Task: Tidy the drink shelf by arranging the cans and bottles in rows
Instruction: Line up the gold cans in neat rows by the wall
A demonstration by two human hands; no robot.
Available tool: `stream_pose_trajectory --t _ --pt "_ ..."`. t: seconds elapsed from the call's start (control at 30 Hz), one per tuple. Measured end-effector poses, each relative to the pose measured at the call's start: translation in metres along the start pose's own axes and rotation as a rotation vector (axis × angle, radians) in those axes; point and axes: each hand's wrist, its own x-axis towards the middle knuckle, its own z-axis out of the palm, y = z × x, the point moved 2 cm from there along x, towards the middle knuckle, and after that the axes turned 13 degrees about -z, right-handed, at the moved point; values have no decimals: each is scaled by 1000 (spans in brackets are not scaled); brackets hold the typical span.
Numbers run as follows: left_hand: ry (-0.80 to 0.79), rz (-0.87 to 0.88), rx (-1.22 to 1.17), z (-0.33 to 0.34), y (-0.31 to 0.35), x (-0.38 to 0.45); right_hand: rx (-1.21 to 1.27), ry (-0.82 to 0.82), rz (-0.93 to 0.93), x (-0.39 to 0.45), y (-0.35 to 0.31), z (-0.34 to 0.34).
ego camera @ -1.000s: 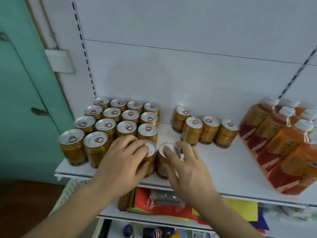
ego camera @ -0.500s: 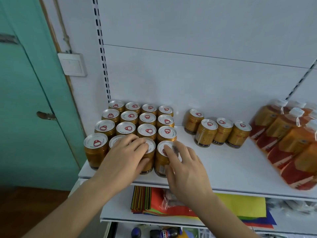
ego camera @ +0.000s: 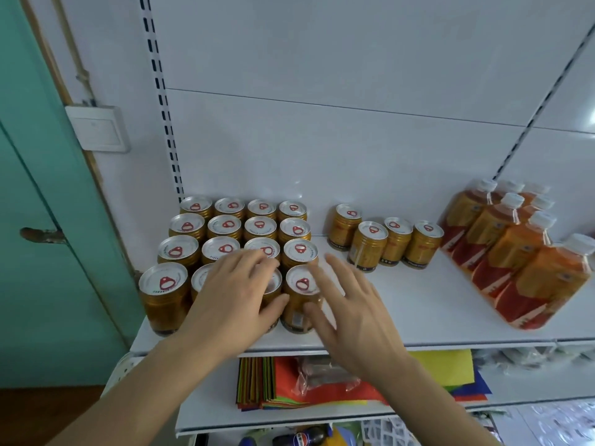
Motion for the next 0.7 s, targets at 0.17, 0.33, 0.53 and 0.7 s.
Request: stream_pose_trajectory --t 0.17,0.33,0.53,0.7 --pt "-44 49 -8 0 44 54 -120 59 94 1 78 -23" --pt "-171 122 53 26 81 132 -194 -29 148 18 147 -26" --pt "-343 141 257 82 94 208 -158 -54 -23 38 185 -3" --pt "-483 208 284 109 80 226 -94 27 -113 36 199 10"
